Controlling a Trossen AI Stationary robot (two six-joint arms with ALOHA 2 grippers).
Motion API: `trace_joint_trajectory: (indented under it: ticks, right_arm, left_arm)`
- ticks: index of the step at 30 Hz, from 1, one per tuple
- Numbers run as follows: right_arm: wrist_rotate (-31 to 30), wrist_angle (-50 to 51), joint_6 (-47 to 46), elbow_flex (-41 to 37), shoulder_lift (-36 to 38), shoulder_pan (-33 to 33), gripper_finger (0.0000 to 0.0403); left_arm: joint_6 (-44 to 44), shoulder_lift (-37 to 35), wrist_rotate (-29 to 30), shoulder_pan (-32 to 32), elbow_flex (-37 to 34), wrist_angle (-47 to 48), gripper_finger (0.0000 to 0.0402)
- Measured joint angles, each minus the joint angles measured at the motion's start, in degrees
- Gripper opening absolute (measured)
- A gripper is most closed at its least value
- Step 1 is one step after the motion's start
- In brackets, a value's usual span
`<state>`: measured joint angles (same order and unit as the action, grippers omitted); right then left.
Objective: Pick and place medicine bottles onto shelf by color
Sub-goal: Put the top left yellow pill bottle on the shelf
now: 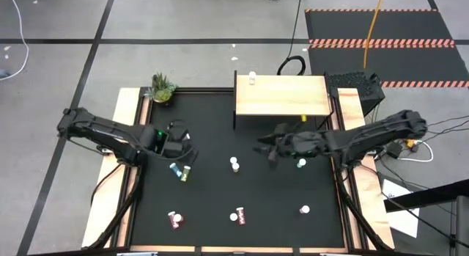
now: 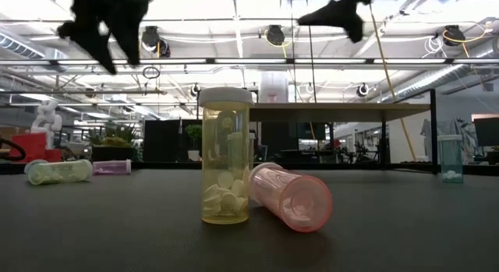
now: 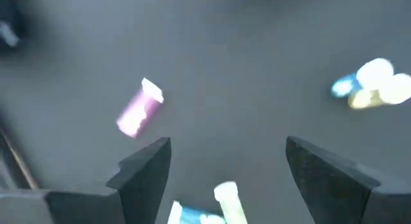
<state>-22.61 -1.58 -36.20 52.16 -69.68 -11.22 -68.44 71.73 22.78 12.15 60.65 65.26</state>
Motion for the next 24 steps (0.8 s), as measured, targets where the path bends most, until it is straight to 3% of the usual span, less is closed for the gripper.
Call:
trace_joint_trajectory:
  ticks: [7,16,24]
  right_arm:
    - [0.2,0.3,-3.8,7.4,-8.1,-0.2,0.0195]
    - [-1.7,3.2,-5.2,7.8,-4.6,-0.2,0.0194]
    - [-3.1,4.3,-4.9,7.9,-3.3,-0.2,0.0194]
  left_arm:
    - [-5.7,1.2,-13.3,-0.6,-12.5,-10.6,0.0280]
    - [-5.6,6.2,-17.2,0.6,-17.0,-24.3,0.0211]
    - [-5.8,10.7,-17.3,1.9,-17.0,-27.4,0.0185]
